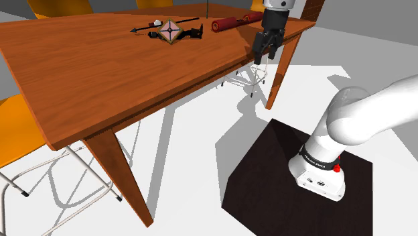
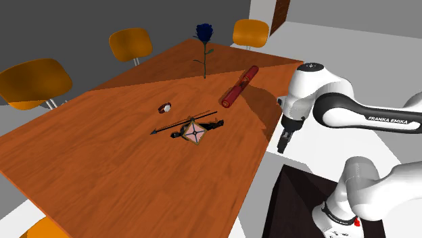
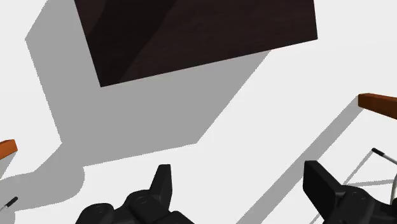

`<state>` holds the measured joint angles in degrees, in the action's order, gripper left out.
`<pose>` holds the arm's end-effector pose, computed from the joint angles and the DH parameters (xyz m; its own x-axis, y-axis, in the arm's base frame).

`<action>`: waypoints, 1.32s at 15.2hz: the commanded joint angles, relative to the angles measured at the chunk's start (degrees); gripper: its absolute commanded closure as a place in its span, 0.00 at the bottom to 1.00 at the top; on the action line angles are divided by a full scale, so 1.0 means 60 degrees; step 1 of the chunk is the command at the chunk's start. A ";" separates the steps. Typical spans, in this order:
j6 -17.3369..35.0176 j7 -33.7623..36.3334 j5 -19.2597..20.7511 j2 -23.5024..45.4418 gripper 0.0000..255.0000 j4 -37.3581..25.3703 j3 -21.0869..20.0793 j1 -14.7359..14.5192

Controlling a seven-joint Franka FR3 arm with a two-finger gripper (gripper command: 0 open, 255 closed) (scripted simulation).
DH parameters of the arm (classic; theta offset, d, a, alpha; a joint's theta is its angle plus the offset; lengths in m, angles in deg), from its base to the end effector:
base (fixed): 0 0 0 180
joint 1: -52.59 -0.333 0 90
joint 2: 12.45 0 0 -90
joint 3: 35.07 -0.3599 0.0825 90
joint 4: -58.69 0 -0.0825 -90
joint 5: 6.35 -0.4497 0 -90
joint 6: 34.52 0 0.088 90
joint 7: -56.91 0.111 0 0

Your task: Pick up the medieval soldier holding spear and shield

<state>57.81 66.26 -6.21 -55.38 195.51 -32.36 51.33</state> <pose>0.3545 -0.0131 0.5908 0.9842 -0.1739 -0.0322 -0.1747 -0.9843 -0.0249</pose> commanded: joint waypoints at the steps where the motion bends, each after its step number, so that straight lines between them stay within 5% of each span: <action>1: 0.0000 0.0000 0.0000 0.0000 0.00 0.0000 0.0000 0.0000; 12: -0.0481 -0.0579 0.0211 0.4057 0.00 -0.4601 -0.0248 -0.0418; 20: -0.1797 -0.0963 0.0480 0.7219 0.00 -0.9124 -0.0520 -0.0666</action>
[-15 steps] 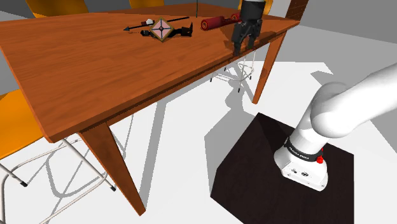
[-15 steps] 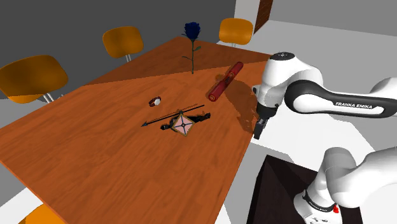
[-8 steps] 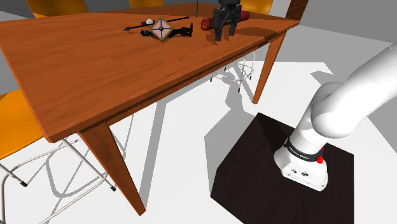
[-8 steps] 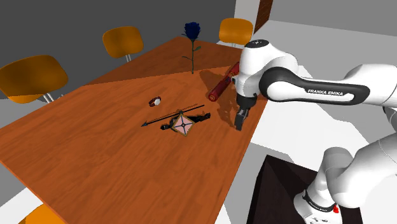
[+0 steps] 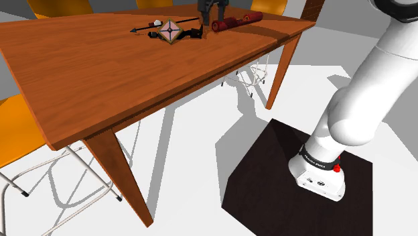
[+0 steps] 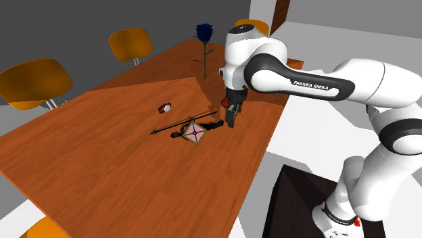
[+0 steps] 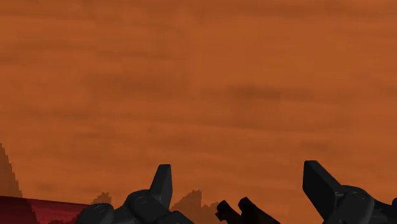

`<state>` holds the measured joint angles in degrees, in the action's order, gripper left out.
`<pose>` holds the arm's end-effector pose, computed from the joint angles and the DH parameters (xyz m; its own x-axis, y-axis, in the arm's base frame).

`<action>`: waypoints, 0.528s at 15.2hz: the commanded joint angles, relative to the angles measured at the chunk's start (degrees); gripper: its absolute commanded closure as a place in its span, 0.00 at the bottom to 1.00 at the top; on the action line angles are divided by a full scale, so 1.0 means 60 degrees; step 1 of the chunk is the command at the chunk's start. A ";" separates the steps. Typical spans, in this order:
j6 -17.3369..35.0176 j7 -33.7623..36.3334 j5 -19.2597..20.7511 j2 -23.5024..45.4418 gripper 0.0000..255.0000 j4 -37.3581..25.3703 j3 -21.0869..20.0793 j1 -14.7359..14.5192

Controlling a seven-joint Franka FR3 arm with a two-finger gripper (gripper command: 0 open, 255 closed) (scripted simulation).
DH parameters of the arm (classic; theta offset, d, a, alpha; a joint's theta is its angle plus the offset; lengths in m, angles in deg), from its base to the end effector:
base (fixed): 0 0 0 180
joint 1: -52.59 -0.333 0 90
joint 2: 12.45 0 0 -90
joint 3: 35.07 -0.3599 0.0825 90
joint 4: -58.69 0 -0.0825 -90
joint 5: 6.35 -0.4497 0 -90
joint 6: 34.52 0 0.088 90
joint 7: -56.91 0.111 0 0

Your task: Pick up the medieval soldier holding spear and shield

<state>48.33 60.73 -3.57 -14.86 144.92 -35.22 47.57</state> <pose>0.5897 0.0475 0.7142 0.9998 0.0176 -0.0135 0.0182 -0.9986 0.0493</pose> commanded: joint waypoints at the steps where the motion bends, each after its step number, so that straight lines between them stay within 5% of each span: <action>1: -0.0468 -0.0091 0.0090 0.0925 0.00 -0.1409 -0.0080 -0.0076; 3: -0.0872 -0.0162 0.0168 0.1624 0.00 -0.2518 -0.0132 -0.0137; 8: -0.0065 -0.0122 0.0152 0.1247 0.00 -0.1334 -0.0127 -0.0127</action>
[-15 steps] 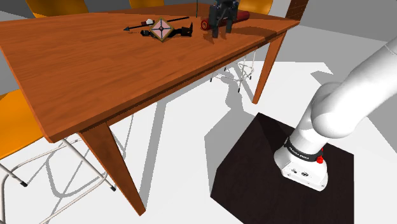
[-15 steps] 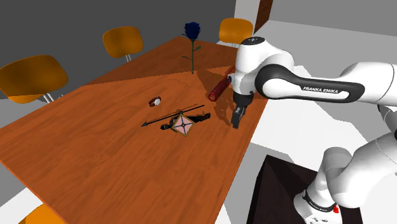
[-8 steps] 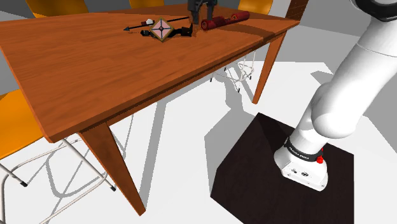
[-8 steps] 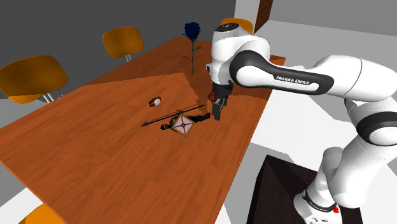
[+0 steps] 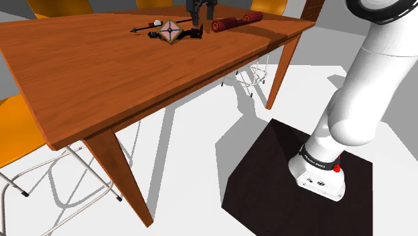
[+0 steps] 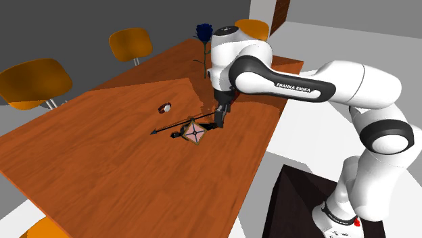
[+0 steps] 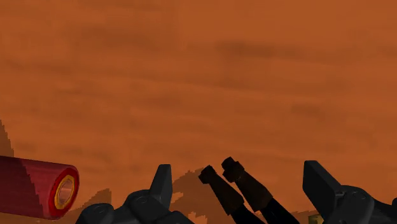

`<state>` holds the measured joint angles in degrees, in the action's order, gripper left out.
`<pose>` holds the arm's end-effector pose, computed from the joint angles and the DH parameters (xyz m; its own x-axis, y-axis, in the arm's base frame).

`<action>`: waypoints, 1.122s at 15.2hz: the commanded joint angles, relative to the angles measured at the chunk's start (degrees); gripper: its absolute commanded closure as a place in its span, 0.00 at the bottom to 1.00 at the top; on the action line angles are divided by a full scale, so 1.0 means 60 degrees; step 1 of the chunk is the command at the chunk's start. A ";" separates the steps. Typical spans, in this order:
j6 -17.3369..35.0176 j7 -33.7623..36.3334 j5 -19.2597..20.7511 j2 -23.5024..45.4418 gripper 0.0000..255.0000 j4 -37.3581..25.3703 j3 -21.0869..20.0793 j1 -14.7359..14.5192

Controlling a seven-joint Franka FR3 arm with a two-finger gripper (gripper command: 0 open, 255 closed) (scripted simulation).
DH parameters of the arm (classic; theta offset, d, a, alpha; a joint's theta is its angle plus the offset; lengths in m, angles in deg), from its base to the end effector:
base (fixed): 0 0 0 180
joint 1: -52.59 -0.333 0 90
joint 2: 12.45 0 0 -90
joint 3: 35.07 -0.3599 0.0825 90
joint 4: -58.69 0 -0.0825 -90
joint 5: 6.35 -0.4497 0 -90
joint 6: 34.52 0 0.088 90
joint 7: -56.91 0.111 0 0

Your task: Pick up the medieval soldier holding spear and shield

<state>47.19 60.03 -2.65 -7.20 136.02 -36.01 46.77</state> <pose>0.6332 0.0665 0.7117 0.9985 0.0543 -0.0115 0.0549 -0.9965 0.0632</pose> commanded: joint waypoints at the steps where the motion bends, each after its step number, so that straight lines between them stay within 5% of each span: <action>1: 0.0279 0.0002 -0.0004 -0.0092 0.00 0.0365 0.0005 0.0008; 4: 0.0516 0.0013 -0.0007 -0.0181 0.00 0.0692 0.0007 0.0011; 5: 0.0504 0.0010 -0.0007 -0.0167 1.00 0.0666 0.0008 0.0012; 17: 0.0060 -0.0009 0.0000 -0.0003 1.00 0.0057 0.0004 0.0006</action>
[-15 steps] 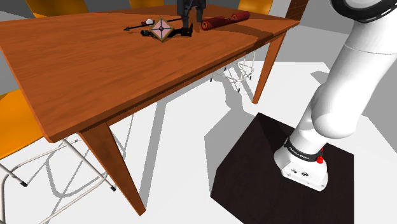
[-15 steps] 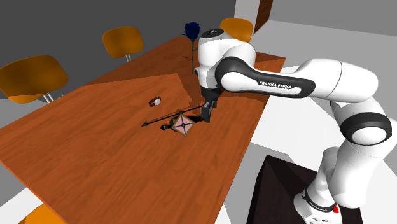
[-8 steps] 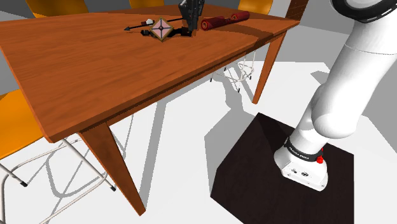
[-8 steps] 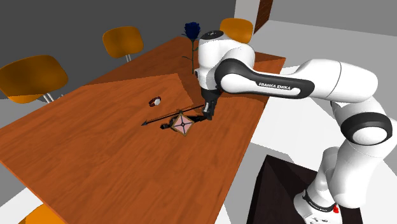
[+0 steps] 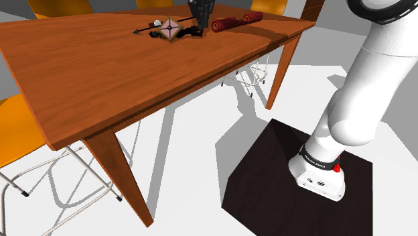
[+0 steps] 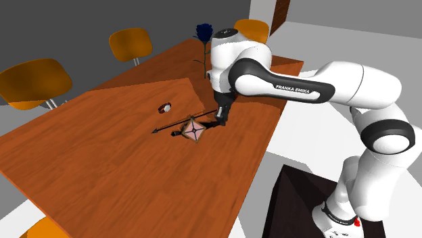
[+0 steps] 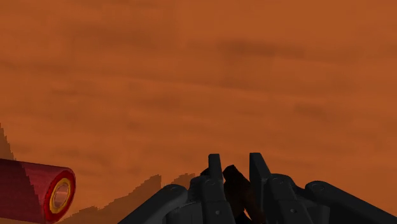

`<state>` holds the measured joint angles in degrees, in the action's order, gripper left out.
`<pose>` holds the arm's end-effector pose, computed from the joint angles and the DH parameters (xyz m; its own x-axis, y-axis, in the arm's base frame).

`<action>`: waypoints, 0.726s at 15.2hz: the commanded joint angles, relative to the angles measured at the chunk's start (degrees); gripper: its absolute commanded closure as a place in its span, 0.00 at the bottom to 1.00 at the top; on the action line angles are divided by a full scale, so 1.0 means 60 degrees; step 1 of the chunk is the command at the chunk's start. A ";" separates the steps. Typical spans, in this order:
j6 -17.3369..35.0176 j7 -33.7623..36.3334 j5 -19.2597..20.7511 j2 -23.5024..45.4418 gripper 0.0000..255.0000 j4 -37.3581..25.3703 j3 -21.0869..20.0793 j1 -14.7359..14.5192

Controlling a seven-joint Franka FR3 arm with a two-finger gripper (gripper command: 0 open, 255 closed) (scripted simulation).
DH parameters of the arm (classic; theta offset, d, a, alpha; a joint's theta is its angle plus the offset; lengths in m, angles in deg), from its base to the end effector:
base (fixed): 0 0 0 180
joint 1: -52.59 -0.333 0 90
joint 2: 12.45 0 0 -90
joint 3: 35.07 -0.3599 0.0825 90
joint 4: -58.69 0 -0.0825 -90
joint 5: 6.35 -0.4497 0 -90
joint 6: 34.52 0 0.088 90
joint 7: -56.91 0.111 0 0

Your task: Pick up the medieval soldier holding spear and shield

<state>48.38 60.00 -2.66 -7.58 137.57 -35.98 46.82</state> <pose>0.6338 0.0658 0.7035 0.9984 0.0547 -0.0112 0.0553 -0.9965 0.0633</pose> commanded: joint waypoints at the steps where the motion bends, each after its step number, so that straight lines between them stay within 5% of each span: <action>1: -0.0295 -0.0011 0.0004 0.0128 1.00 -0.0426 -0.0002 -0.0005; 11: -0.2086 -0.0103 0.0052 0.1139 1.00 -0.3229 -0.0008 -0.0037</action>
<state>37.28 59.53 -2.39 -1.67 120.56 -36.05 46.58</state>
